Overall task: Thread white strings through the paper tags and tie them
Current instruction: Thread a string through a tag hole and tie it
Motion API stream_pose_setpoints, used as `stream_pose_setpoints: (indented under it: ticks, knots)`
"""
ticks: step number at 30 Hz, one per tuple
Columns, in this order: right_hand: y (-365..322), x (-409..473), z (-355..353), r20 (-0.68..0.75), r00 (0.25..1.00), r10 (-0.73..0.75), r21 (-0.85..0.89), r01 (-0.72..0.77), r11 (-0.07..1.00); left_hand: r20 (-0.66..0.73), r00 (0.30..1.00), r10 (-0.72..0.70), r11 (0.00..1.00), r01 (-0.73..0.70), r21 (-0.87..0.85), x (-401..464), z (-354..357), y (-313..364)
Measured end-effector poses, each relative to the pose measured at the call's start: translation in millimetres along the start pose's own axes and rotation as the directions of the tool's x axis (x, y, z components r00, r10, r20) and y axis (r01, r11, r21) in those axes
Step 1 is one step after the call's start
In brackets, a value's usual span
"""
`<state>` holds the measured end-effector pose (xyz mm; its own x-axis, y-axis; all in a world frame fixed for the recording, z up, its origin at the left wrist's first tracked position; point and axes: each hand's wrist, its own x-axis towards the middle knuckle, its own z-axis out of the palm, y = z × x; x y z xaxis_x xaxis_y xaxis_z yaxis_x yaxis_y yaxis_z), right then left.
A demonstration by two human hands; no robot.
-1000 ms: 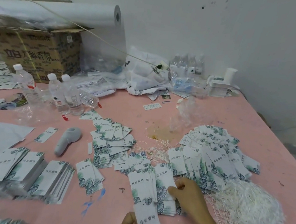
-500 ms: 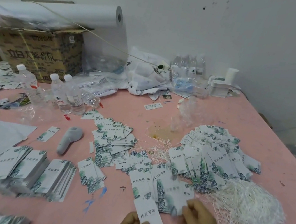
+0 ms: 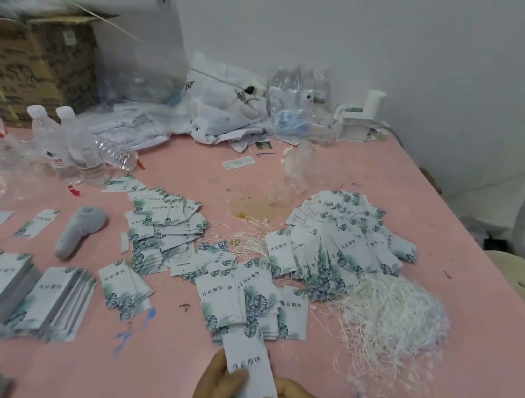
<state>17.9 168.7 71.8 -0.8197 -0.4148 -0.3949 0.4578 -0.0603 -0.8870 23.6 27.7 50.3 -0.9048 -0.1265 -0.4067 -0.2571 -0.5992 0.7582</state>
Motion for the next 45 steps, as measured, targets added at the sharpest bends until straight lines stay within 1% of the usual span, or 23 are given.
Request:
stream_pose_setpoints:
  ticks: [2, 3, 5, 7, 8, 11, 17, 23, 27, 29, 30, 31, 32, 33, 34, 35, 36, 37, 38, 39, 40, 42, 45]
  knots:
    - [1.4, 1.8, 0.0, 0.026, 1.000, 0.005, -0.151, -0.001, 0.989, 0.024, 0.999, -0.034, 0.995, 0.036, -0.096, 3.3, 3.8, 1.2]
    - [2.8, 2.8, -2.1, 0.000, 1.000, -0.013, -0.244, 0.013, 0.970, 0.019, 0.999, -0.036, 0.993, 0.038, -0.109, 5.4, 3.7, 1.6]
    - [2.5, 7.2, -14.7, -0.144, 0.981, -0.129, -0.439, 0.053, 0.897, 0.032, 0.999, -0.035, 0.994, 0.038, -0.107, 10.1, 2.6, 3.2]
    - [-4.7, 12.9, -36.3, -0.324, 0.898, -0.298, -0.577, 0.062, 0.814, 0.040, 0.999, -0.032, 0.988, 0.038, -0.151, 13.9, 2.3, 4.8]
    - [-10.9, 16.5, -48.0, -0.370, 0.850, -0.375, -0.636, 0.063, 0.769, 0.046, 0.999, -0.027, 0.983, 0.035, -0.178, 14.9, 2.4, 5.1]
    - [-32.2, 36.5, -77.2, -0.327, 0.776, -0.539, -0.805, 0.071, 0.589, 0.091, 0.996, -0.016, 0.984, 0.032, -0.174, 16.0, 1.9, 3.4]
    - [-52.5, 92.6, -84.5, -0.224, 0.823, -0.522, -0.937, -0.034, 0.348, 0.115, 0.993, -0.028, 0.977, 0.051, -0.205, 15.4, 0.8, 4.8]
    - [-50.5, 113.3, -83.7, -0.250, 0.834, -0.493, -0.958, -0.139, 0.250, 0.153, 0.988, -0.026, 0.961, 0.067, -0.269, 19.9, 1.7, 5.6]
    - [-56.4, 117.1, -81.9, -0.241, 0.884, -0.400, -0.967, -0.184, 0.177, 0.169, 0.985, -0.022, 0.953, 0.072, -0.294, 25.9, -0.6, 3.2]
    - [-61.1, 113.2, -78.8, -0.234, 0.889, -0.393, -0.962, -0.153, 0.227, 0.155, 0.987, -0.032, 0.944, 0.081, -0.319, 27.0, 0.6, 2.4]
    - [-64.0, 108.8, -76.3, -0.242, 0.886, -0.396, -0.946, -0.125, 0.299, 0.150, 0.988, -0.038, 0.935, 0.088, -0.344, 26.8, 2.0, 2.2]
    - [-67.1, 102.8, -73.1, -0.263, 0.882, -0.391, -0.903, -0.082, 0.423, 0.145, 0.988, -0.044, 0.924, 0.096, -0.371, 26.3, 3.1, 2.3]
    - [-70.2, 95.5, -69.6, -0.292, 0.885, -0.363, -0.805, -0.022, 0.593, 0.138, 0.989, -0.052, 0.915, 0.103, -0.390, 26.1, 4.1, 2.8]
    - [-72.8, 87.2, -64.6, -0.317, 0.899, -0.301, -0.630, 0.038, 0.776, 0.131, 0.990, -0.059, 0.912, 0.107, -0.397, 26.0, 4.2, 3.2]
    - [-73.2, 78.8, -58.3, -0.323, 0.923, -0.209, -0.394, 0.069, 0.916, 0.124, 0.990, -0.068, 0.913, 0.112, -0.391, 26.4, 4.2, 3.7]
    - [-70.9, 70.8, -51.0, -0.296, 0.950, -0.101, -0.146, 0.060, 0.987, 0.118, 0.990, -0.076, 0.920, 0.115, -0.374, 26.8, 3.8, 4.3]
    - [-66.9, 63.7, -42.3, -0.249, 0.968, -0.009, 0.065, 0.027, 0.997, 0.107, 0.990, -0.086, 0.931, 0.119, -0.344, 27.3, 3.3, 4.9]
    - [-61.6, 56.8, -33.1, -0.211, 0.976, 0.050, 0.198, -0.008, 0.980, 0.095, 0.991, -0.099, 0.945, 0.124, -0.304, 27.2, 3.1, 5.9]
    - [-55.7, 50.2, -24.3, -0.189, 0.978, 0.083, 0.252, -0.034, 0.967, 0.088, 0.990, -0.114, 0.957, 0.133, -0.258, 26.7, 2.9, 6.9]
    - [-49.8, 44.4, -16.2, -0.188, 0.978, 0.088, 0.232, -0.043, 0.972, 0.091, 0.988, -0.125, 0.968, 0.141, -0.206, 25.8, 2.6, 8.3]
    - [-43.7, 38.8, -9.4, -0.203, 0.977, 0.067, 0.149, -0.037, 0.988, 0.099, 0.986, -0.131, 0.979, 0.145, -0.145, 25.3, 2.1, 10.3]
    - [-31.4, 28.0, 0.0, -0.227, 0.974, -0.020, -0.090, -0.001, 0.996, 0.113, 0.986, -0.127, 0.991, 0.130, -0.022, 25.3, -0.1, 12.5]
    - [-17.4, 17.6, 6.7, -0.244, 0.953, -0.180, -0.367, 0.081, 0.927, 0.118, 0.988, -0.103, 0.994, 0.097, 0.054, 26.7, -2.1, 11.5]
